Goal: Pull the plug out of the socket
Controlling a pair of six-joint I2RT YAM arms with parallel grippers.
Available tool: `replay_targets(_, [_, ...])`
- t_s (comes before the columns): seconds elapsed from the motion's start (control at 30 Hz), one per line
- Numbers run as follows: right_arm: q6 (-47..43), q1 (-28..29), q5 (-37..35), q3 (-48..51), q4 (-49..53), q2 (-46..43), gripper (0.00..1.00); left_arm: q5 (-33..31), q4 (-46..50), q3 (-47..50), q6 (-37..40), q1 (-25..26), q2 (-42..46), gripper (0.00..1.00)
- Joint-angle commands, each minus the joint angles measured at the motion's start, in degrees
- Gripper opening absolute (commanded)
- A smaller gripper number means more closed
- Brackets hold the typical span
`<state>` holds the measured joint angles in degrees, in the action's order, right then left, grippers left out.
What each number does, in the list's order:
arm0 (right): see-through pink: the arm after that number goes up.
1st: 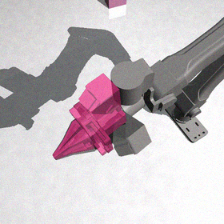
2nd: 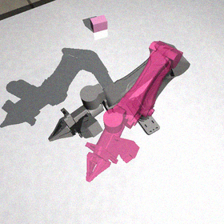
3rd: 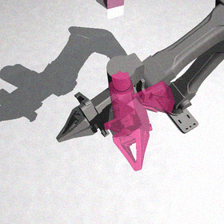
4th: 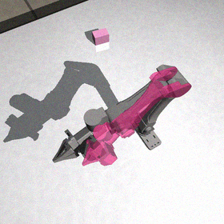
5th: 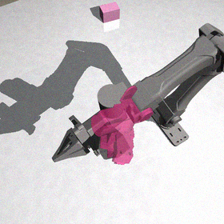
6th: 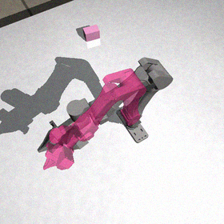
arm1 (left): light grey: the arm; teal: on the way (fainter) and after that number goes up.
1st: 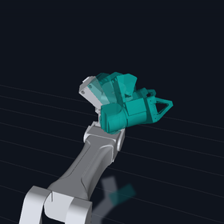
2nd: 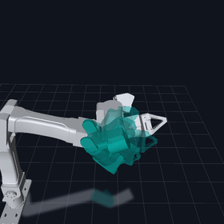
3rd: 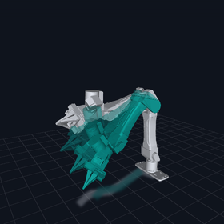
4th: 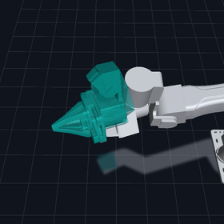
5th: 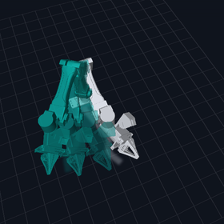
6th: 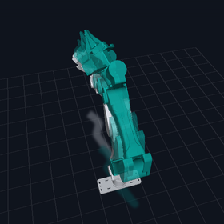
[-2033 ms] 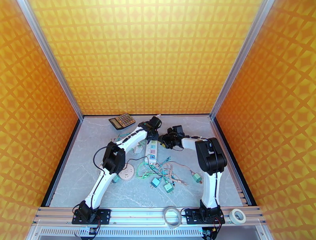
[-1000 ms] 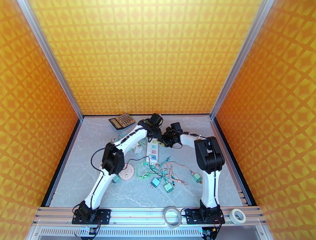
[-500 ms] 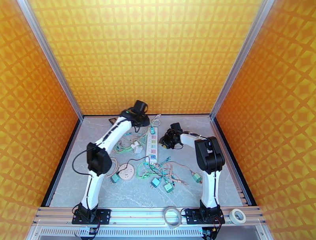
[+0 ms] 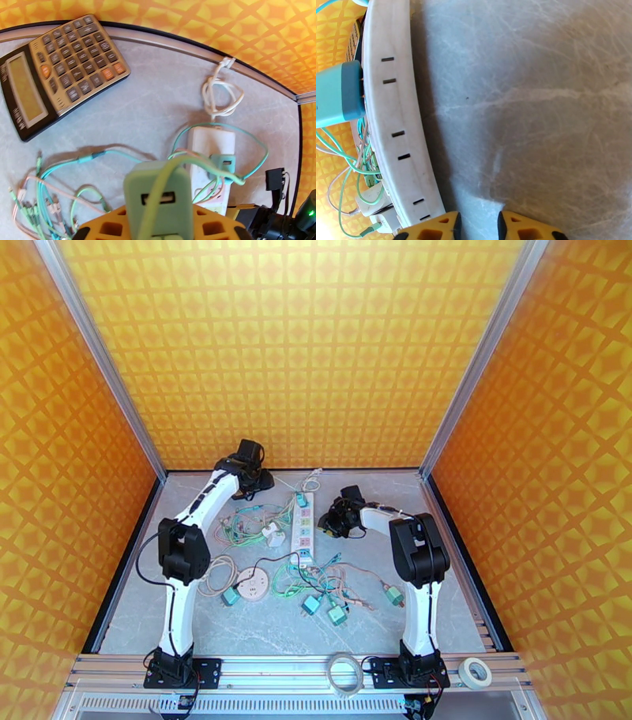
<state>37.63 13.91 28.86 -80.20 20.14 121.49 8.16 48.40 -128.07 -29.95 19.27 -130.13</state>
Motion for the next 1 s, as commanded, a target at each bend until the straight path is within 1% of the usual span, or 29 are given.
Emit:
replay_targets(0.0, [-1.00,0.24,-1.56,-0.43,3.69,-1.08,0.32,3.76,-2.52,-3.99,-0.19,0.33,-2.93,0.32])
replay_targets(0.1, [-1.10,0.23,-1.55,-0.50,3.88,-1.35,0.32,6.54,-2.77,-6.98,0.02,0.50,-6.15,0.35])
replay_targets(0.2, [-1.17,0.22,-1.61,-0.55,4.03,-1.59,0.32,8.67,-3.30,-9.62,0.49,1.02,-8.83,0.35])
replay_targets(0.3, [-1.33,0.19,-1.72,-0.35,4.07,-1.90,0.32,9.65,-5.38,-10.60,0.86,2.19,-9.44,0.34])
replay_targets(0.43, [-1.20,0.24,-1.54,0.01,4.06,-2.07,0.32,9.68,-7.14,-9.96,0.68,2.89,-9.97,0.36])
replay_targets(0.57, [-1.24,0.19,-1.57,0.20,4.05,-2.41,0.32,9.46,-6.56,-9.73,1.32,2.55,-12.00,0.36])
replay_targets(0.73, [-0.94,0.20,-1.24,0.44,3.77,-2.75,0.32,8.91,-7.87,-9.83,2.46,2.57,-15.05,0.39])
replay_targets(0.97, [-1.03,0.19,-1.12,0.97,3.85,-3.54,0.32,6.95,-9.34,-11.55,3.69,2.33,-18.26,0.41])
